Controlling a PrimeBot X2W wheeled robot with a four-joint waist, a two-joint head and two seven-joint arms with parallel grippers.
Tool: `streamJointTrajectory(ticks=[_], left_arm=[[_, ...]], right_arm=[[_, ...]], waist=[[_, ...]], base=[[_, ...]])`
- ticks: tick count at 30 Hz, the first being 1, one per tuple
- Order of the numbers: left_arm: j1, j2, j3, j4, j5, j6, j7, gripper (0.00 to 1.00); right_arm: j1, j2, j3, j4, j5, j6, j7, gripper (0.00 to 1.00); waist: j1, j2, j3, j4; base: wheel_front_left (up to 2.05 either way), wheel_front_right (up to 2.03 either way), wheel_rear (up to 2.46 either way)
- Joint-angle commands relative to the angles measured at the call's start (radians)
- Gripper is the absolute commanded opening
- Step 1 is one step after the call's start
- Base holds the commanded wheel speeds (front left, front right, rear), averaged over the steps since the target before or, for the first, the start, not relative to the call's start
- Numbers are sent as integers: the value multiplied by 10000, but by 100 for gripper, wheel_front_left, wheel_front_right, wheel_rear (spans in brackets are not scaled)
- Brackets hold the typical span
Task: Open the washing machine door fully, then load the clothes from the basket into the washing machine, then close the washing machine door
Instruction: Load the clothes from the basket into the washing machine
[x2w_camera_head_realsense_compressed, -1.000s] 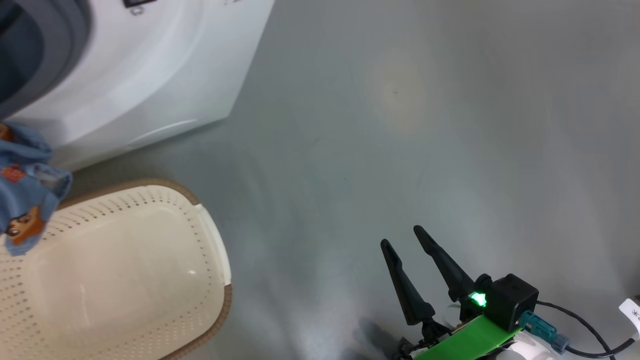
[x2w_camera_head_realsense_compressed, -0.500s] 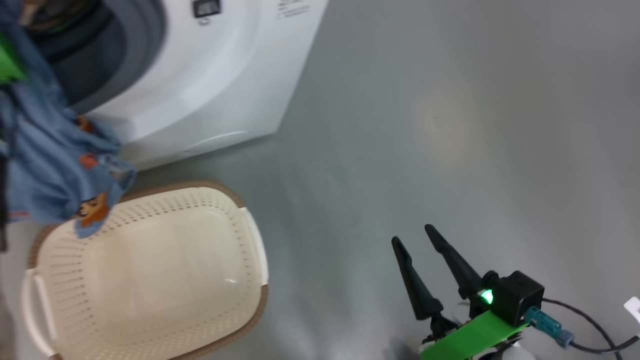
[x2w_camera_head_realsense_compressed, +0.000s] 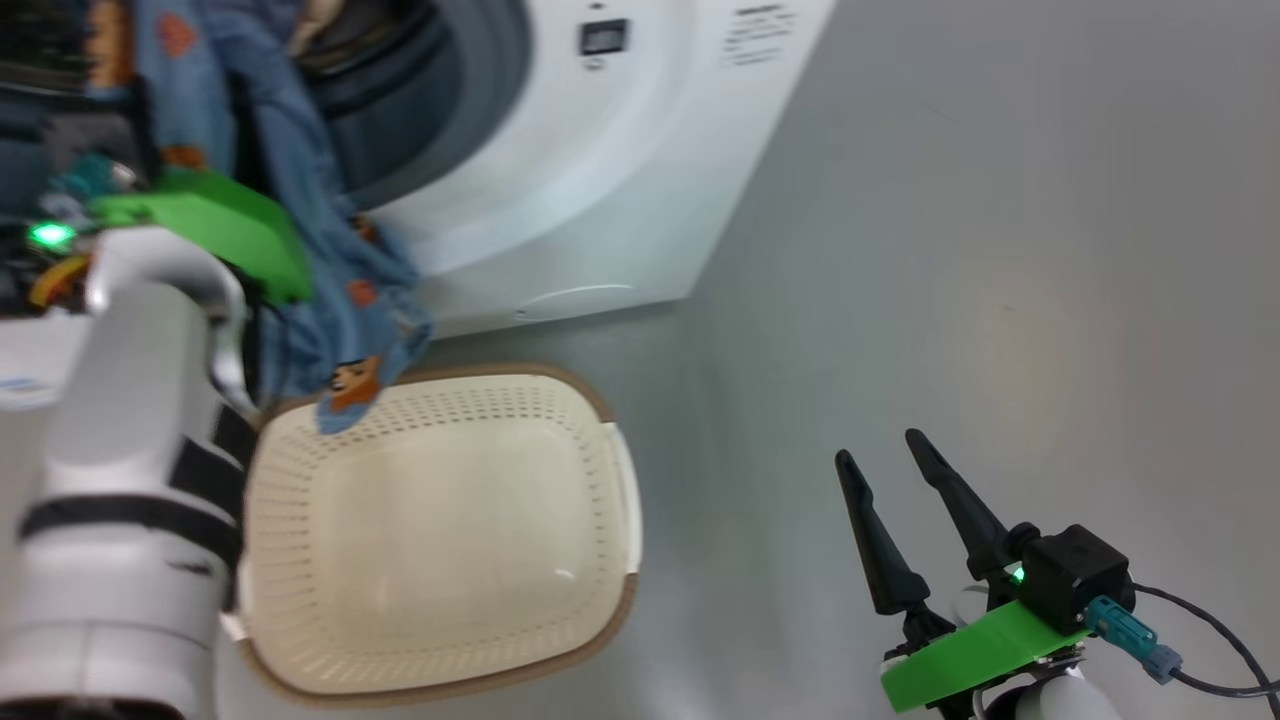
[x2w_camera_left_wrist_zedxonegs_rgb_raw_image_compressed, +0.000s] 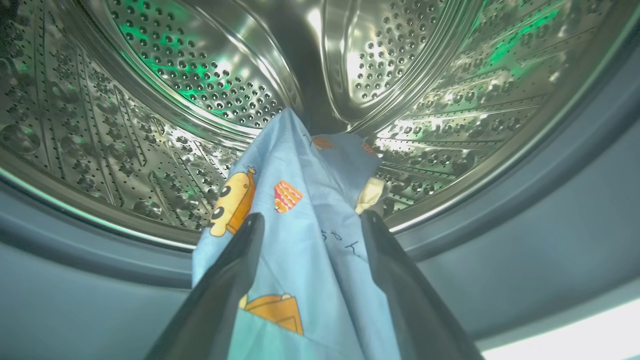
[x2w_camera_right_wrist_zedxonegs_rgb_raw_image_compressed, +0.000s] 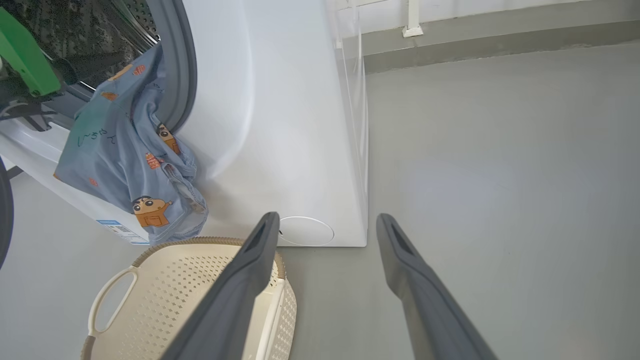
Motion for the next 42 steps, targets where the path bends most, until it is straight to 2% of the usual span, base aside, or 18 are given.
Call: streamJointTrajectory(ticks=[1,13,23,34,42], left_arm=[[431,262,159,-629,-66,-10,-61,100],[3882,-132,24,-3864,-96,7,-62,100],[6425,-249,55,-6282,-244,384,-62,100],[8291,-299,217,-7873,-500,926,-59,100],[9575,-234,346,-8902,-783,869,-61,100]], right_arm=[[-118,-30,153,-182,-148,90,-49,100],[-135,-30,-200,-246,-507,90,-49,100],[-59,-30,-420,-314,-696,90,-49,100],[277,-30,-559,-341,-706,90,-49,100],[575,-30,-782,-505,-782,90,-49,100]], waist=[[0,0,-390,707],[0,0,-558,1346],[0,0,-621,1615],[0,0,-1194,1676],[0,0,-1415,1605]], base=[[0,0,0],[0,0,0],[0,0,0],[0,0,0],[0,0,0]])
